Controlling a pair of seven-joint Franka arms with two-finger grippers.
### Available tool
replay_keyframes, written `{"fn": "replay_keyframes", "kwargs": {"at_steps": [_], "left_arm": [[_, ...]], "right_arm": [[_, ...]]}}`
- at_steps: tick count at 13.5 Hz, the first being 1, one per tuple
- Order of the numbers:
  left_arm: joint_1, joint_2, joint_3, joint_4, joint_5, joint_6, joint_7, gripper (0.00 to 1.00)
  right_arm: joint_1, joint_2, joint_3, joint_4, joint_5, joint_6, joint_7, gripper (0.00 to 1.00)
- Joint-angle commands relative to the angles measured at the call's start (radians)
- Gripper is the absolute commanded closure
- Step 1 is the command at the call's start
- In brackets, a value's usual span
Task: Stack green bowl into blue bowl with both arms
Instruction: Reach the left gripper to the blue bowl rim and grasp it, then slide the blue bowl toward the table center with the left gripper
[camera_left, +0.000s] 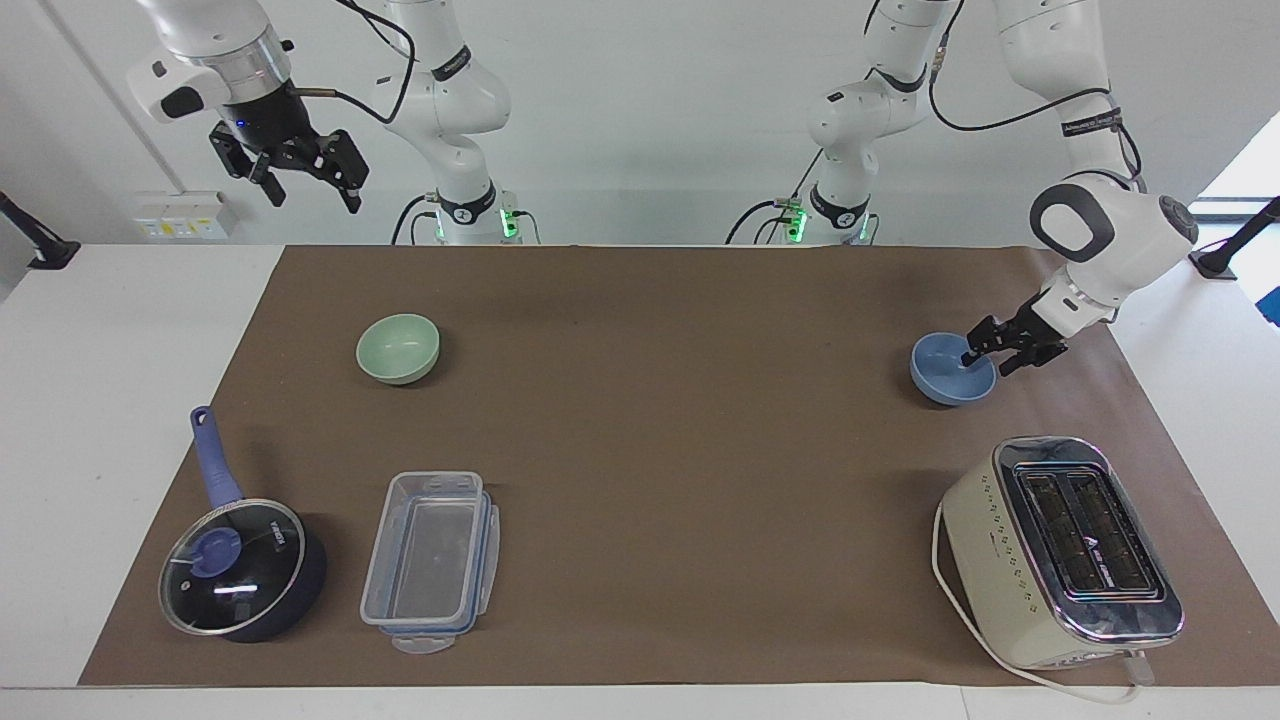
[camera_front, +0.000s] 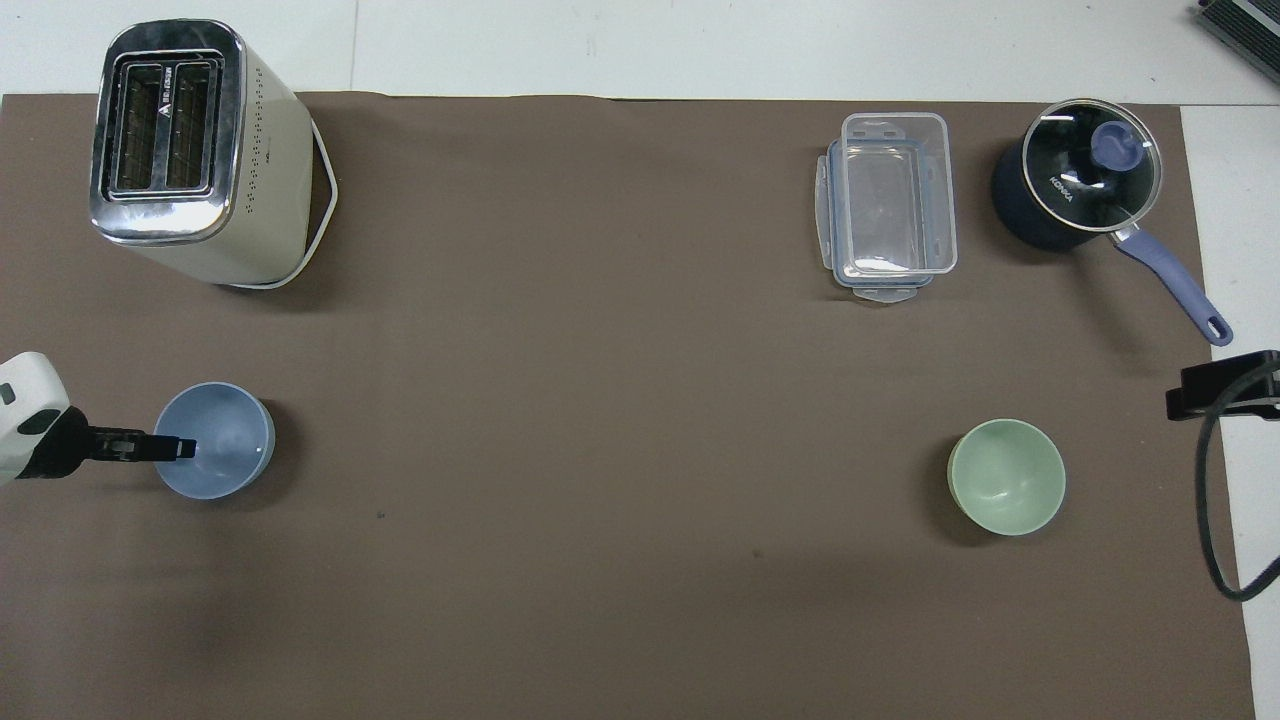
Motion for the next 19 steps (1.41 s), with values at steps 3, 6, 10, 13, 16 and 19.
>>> {"fn": "replay_keyframes", "kwargs": {"at_steps": [3, 6, 10, 13, 16, 19], "left_arm": [[0.003, -0.020, -0.004, -0.045, -0.023, 0.019, 0.026, 1.00], [-0.007, -0.032, -0.004, -0.041, -0.023, -0.006, 0.026, 1.00], [-0.026, -0.116, -0.011, -0.032, -0.023, -0.079, 0.001, 1.00], [-0.139, -0.175, -0.012, -0.032, -0.021, -0.130, -0.146, 1.00], [-0.355, -0.175, -0.015, -0.033, 0.023, -0.117, -0.455, 1.00], [-0.603, -0.157, -0.017, -0.015, 0.051, -0.077, -0.803, 1.00]], "right_arm": [[-0.012, -0.018, -0.002, -0.019, 0.008, -0.005, -0.026, 0.00], [-0.012, -0.018, -0.002, -0.019, 0.008, -0.005, -0.026, 0.00], [-0.012, -0.018, -0.002, -0.019, 0.008, -0.005, -0.024, 0.00], [-0.012, -0.020, -0.002, -0.019, 0.008, -0.005, -0.026, 0.00], [-0.012, -0.020, -0.003, -0.020, 0.008, -0.005, -0.026, 0.00], [-0.012, -0.020, -0.002, -0.022, 0.008, -0.005, -0.026, 0.00]]}}
